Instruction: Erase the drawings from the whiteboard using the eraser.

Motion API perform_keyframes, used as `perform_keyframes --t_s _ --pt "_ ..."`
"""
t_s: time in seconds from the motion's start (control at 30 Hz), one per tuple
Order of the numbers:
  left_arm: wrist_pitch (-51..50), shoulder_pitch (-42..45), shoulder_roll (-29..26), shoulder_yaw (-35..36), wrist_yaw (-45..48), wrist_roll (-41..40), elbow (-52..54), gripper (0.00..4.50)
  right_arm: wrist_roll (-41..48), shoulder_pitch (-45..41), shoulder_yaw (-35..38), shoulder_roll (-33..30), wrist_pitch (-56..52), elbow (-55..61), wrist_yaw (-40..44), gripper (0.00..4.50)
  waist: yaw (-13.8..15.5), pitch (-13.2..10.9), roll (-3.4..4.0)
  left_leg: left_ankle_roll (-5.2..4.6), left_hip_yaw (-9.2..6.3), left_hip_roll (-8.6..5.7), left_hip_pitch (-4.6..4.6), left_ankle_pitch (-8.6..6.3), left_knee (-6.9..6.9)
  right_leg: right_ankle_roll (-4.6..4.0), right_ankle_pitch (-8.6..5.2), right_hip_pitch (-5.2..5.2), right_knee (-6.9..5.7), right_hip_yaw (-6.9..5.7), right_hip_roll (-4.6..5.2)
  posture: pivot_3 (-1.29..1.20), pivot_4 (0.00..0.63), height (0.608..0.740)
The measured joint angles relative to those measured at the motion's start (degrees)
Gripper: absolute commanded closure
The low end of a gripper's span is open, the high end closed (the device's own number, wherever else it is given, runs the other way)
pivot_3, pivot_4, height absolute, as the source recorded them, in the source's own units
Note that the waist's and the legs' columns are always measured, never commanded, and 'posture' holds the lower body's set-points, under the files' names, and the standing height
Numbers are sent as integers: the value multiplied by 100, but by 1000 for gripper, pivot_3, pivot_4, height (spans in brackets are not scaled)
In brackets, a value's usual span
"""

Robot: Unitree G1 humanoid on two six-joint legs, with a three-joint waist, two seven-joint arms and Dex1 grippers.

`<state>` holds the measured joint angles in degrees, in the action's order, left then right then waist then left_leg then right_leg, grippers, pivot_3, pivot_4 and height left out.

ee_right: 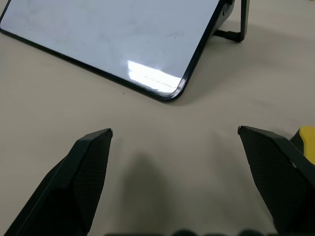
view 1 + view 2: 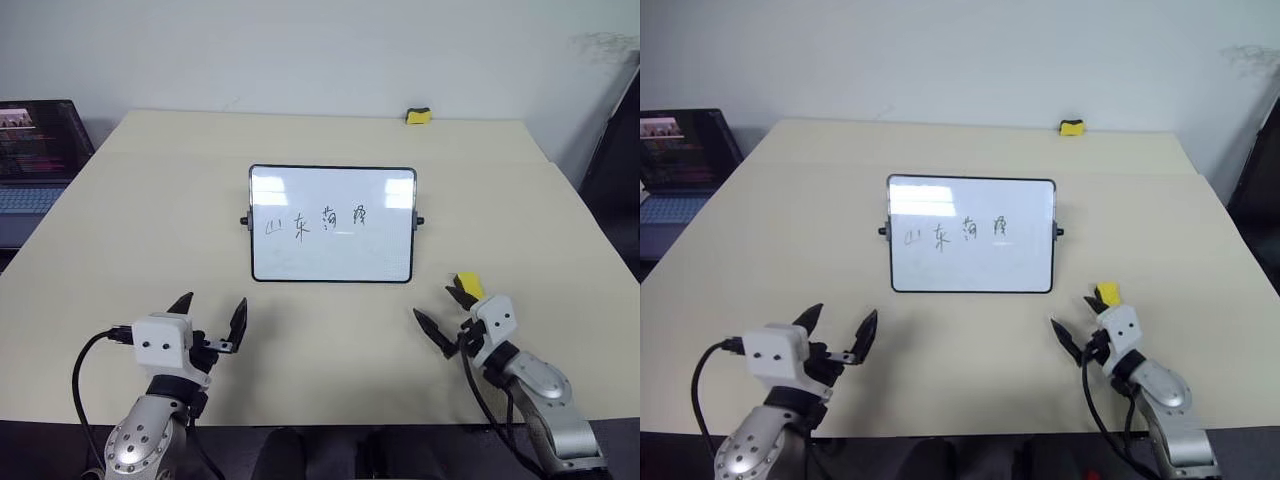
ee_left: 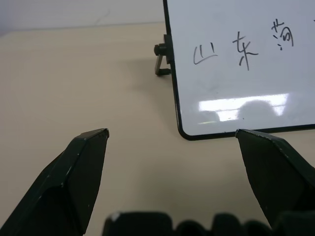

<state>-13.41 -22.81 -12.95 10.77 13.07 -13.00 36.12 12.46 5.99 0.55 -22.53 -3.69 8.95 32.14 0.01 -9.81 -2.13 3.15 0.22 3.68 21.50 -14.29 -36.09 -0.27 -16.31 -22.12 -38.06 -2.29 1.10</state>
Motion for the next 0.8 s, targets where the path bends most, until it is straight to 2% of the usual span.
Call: perform_keyframes --t_s 0.23,0.43,0.7,0.8 --pt "-174 -38 -24 -154 16 0 5 0 -106 25 6 -162 -456 371 -102 45 -1 2 1 0 2 0 9 0 0 1 0 -9 2 3 -1 0 150 740" --pt "-391 -181 -413 -196 474 -289 244 0 -32 209 201 -165 -780 1090 -327 45 -1 3 1 0 2 0 13 0 0 1 0 -12 3 2 -1 0 150 740" --pt "-668 -235 -1089 206 1155 -993 467 0 -122 921 -263 -161 -923 1871 -286 45 -2 6 1 0 0 1 13 0 1 -2 -2 -14 3 1 -1 0 150 740" --pt "-887 196 -1486 287 1559 -1440 443 0 -232 1162 -375 -159 -892 2184 -333 45 21 6 1 0 -4 0 12 0 -2 -2 -2 -14 -1 -4 -1 0 150 740"
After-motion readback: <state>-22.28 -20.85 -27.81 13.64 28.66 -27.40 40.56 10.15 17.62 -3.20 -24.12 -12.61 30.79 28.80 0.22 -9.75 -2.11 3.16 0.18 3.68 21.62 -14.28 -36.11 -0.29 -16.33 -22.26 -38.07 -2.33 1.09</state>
